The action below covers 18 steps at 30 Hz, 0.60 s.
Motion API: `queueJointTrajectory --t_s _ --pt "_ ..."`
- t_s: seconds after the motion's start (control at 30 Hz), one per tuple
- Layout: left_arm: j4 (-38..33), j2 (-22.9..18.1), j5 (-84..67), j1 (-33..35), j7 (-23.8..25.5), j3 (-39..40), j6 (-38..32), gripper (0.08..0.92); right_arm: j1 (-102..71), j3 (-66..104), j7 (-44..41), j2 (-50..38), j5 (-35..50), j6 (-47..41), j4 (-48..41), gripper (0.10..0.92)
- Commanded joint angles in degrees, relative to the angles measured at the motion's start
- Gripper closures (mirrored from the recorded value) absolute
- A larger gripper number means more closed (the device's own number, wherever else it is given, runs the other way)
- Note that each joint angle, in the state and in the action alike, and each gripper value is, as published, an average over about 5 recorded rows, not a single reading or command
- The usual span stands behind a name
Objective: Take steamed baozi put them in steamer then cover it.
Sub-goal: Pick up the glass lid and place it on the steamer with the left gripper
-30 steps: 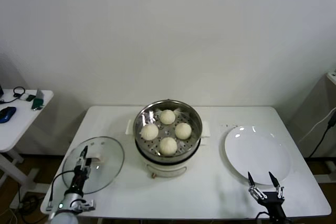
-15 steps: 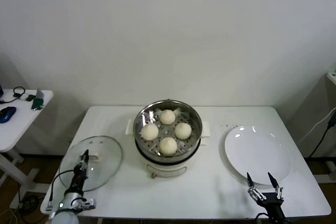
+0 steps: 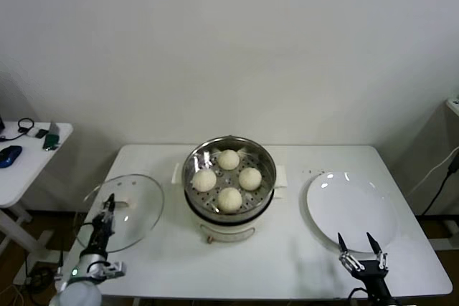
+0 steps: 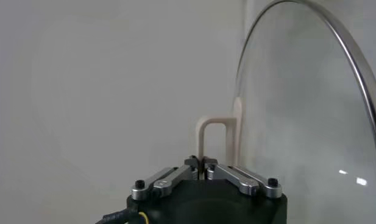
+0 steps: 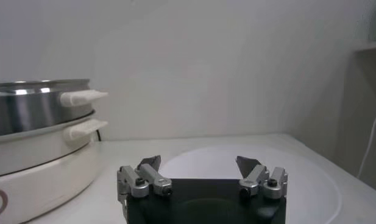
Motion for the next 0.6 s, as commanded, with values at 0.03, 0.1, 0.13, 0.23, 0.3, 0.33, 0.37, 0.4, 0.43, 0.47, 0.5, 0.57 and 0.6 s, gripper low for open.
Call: queueJointTrajectory --t_s 0.03,0.1,0.13,0.23,0.3,0.33,0.37,0.4,0.43,0.47,0.5,0.57,0.6 --pt "-20.66 9.28 -13.23 1.57 10.39 0.98 14.71 0.87 0.11 0.04 0.02 -0.23 -0.08 0.07 0.26 0.203" --pt "-22.97 12.0 -16.41 0.49 11.11 2.03 19.15 0.87 0.21 0.01 0.06 -0.29 -0.17 0.12 0.26 0.203" --pt "-24.05 13.26 -17.84 -0.28 11.21 2.74 21.3 0.87 0.27 -0.01 0.08 -0.28 -0.25 0.15 0.25 0.203" --pt "-26.76 16.45 -20.63 -3.43 11.28 5.49 27.49 0.87 0.44 -0.08 0.16 -0.16 -0.71 0.27 0.26 0.203" --pt "-28.5 18.24 -21.42 -5.81 11.54 8.19 31.71 0.87 0.54 -0.09 0.19 -0.1 -1.06 0.34 0.34 0.203" --pt "-29.37 18.94 -21.55 -6.89 11.76 9.78 33.48 0.87 0.59 -0.09 0.2 -0.1 -1.18 0.36 0.4 0.203" --pt "-30.17 19.71 -21.61 -8.02 12.07 11.53 35.41 0.87 0.64 -0.07 0.22 -0.11 -1.31 0.37 0.46 0.203" --pt "-31.02 20.41 -21.61 -9.21 12.52 13.48 37.33 0.87 0.72 -0.03 0.24 -0.13 -1.4 0.39 0.51 0.203" --pt "-31.8 21.0 -21.54 -10.34 13.07 15.53 39.04 0.87 0.8 0.01 0.27 -0.15 -1.48 0.4 0.54 0.203" --pt "-32.36 21.39 -21.21 -11.49 13.67 17.78 40.5 0.87 0.92 0.06 0.29 -0.17 -1.58 0.42 0.56 0.203" --pt "-32.8 21.75 -20.68 -12.95 14.35 20.18 42.05 0.87 1.05 0.11 0.31 -0.18 -1.66 0.45 0.55 0.203" --pt "-33.15 21.81 -19.23 -15.9 15.49 25.37 44.13 0.87 1.34 0.16 0.32 -0.16 -1.78 0.55 0.48 0.203" --pt "-33.0 21.55 -18.22 -17.68 16.0 27.98 44.83 0.87 1.5 0.17 0.32 -0.14 -1.82 0.61 0.41 0.203"
